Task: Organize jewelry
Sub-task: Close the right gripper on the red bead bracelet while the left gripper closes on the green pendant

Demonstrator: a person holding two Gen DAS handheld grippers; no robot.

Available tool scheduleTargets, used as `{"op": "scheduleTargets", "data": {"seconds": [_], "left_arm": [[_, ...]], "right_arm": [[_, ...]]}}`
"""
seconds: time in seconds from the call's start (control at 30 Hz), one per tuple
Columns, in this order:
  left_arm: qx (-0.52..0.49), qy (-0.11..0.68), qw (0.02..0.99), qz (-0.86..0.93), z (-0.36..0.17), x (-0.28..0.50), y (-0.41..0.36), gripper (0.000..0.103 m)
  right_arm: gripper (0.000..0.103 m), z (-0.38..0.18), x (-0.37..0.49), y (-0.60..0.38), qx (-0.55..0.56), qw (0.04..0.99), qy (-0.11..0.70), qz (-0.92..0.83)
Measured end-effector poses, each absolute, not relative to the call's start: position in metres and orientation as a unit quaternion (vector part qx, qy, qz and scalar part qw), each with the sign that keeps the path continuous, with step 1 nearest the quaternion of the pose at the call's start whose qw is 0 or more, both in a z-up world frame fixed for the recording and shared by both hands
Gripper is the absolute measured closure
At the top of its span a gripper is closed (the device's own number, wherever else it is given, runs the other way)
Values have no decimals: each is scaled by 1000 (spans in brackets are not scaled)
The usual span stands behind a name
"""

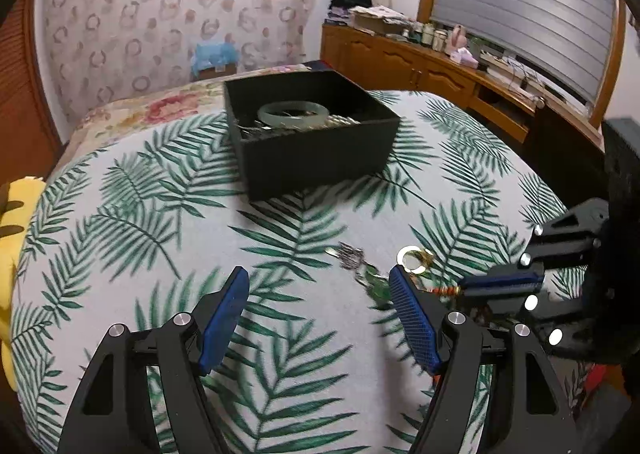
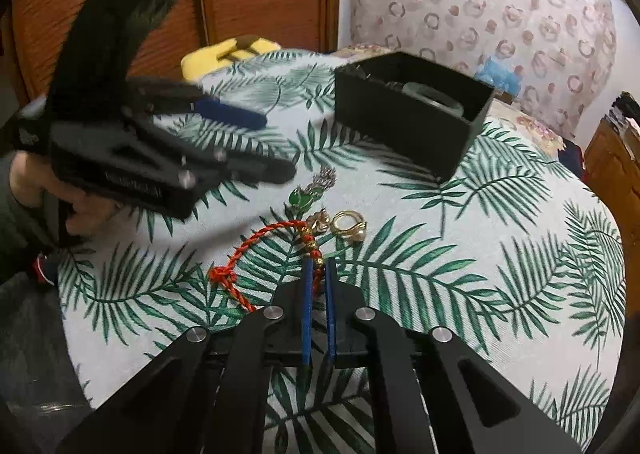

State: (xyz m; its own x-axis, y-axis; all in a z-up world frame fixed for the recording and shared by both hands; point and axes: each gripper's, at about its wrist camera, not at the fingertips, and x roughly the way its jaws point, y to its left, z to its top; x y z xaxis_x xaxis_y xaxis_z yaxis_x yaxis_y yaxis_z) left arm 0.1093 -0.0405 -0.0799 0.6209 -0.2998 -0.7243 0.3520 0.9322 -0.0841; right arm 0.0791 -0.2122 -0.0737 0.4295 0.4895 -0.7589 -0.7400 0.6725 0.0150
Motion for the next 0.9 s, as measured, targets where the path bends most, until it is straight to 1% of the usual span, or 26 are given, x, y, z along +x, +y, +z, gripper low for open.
{"op": "scheduleTargets", "data": {"seconds": [0.03,0.1,0.13,0.2,0.27,0.33,0.4,0.63,0.67,0.7,0.77,0.9], "left_arm": [[35,398,898,-184,-81,109,-43,43],[41,400,895,-190,-82,109,-49,52],[42,401,894,-193,-83,108,-52,54],[47,403,892,-198,-84,108,-57,61],[51,405,890,-203,-85,108,-63,63],[56,406,889,-204,-86,108,-66,63],[60,409,887,-205,-87,109,-69,67],[81,409,887,-198,-90,108,-76,68],[84,408,888,-197,-90,107,-76,70],[87,409,887,-196,-91,108,-77,81],[91,411,886,-193,-93,108,-76,90],[83,409,888,-195,-92,106,-70,90]], "right_arm": [[96,-70,78,-218,-154,834,380,369],[96,-64,77,-225,-145,840,375,365],[96,-62,76,-231,-142,844,372,359],[96,-60,76,-238,-138,849,369,352],[96,-59,78,-247,-131,853,369,346],[96,-58,79,-252,-126,855,369,341],[96,-58,81,-255,-124,857,368,339],[96,-59,79,-257,-122,859,364,337],[96,-59,79,-257,-121,860,364,337],[96,-58,79,-257,-121,860,364,337],[96,-58,79,-258,-121,861,362,336],[96,-56,79,-259,-121,862,360,336]]}}
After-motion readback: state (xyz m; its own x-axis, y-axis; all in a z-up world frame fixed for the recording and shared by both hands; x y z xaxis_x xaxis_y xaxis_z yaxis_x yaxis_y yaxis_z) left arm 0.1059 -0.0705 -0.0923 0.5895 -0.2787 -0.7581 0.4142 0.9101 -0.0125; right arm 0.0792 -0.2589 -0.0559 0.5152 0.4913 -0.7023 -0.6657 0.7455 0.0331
